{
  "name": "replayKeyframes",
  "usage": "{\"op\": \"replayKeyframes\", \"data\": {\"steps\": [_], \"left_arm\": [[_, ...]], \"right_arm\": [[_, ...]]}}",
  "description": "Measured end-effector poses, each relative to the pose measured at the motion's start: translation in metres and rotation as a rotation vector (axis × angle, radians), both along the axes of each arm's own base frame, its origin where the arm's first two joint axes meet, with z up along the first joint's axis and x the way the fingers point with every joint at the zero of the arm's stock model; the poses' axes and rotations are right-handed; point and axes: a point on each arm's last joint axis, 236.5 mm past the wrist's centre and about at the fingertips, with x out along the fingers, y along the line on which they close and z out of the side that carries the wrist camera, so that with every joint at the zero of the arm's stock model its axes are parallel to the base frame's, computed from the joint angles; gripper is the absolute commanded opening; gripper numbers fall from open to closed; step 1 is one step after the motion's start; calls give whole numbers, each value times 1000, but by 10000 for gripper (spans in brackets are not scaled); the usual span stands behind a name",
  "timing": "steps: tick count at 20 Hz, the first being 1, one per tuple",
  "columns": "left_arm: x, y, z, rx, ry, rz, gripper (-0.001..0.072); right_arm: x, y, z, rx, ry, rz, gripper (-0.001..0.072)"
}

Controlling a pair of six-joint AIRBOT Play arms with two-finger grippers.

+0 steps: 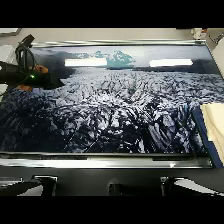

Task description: Fold the clothes and pants, and hang the long-sleeved shirts on hangers.

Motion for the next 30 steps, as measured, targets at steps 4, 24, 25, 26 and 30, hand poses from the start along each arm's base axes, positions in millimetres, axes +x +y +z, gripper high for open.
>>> {"op": "replayKeyframes", "data": {"steps": [4,24,25,26,30], "left_arm": [[23,-25,64,-151,-205,-14,18],[-32,47,-163,354,304,180,667],[-33,47,-165,352,306,182,667],[-33,47,-165,351,306,183,667],[-34,47,-167,348,307,186,667]], "right_arm": [[107,-50,112,-372,-428,128,611],[263,311,-4,77,-236,999,695],[262,312,-5,79,-233,1002,695],[262,312,-5,78,-230,1004,695],[261,314,-6,80,-227,1004,695]]}}
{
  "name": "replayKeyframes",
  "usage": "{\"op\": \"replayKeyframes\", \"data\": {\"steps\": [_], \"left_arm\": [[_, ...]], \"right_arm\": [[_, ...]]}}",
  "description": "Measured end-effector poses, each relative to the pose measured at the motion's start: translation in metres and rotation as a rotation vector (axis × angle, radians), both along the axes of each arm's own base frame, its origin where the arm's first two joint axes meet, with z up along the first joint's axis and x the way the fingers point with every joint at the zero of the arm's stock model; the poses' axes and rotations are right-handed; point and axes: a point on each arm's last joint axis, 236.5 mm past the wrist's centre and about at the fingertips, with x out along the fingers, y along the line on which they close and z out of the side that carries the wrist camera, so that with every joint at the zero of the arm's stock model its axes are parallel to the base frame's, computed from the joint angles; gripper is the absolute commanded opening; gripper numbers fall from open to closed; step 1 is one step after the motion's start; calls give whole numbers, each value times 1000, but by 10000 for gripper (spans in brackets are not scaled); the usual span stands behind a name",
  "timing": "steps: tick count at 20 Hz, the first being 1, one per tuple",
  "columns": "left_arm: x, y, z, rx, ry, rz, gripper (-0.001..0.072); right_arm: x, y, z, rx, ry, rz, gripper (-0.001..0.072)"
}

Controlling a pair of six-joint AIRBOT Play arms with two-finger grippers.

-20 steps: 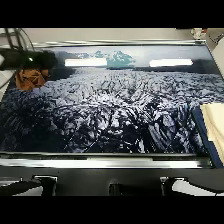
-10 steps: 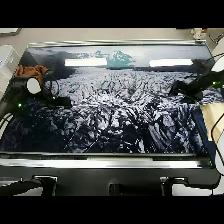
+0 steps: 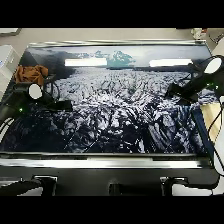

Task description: Fold the clothes and pants, and hang the long-sleeved shirts on hangers.

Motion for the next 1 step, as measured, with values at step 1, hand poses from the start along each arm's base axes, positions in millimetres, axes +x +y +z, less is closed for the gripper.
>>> {"op": "replayKeyframes", "data": {"steps": [1], "left_arm": [[0,0,0,0,0,0,667]], "right_arm": [[0,0,0,0,0,0,695]]}}
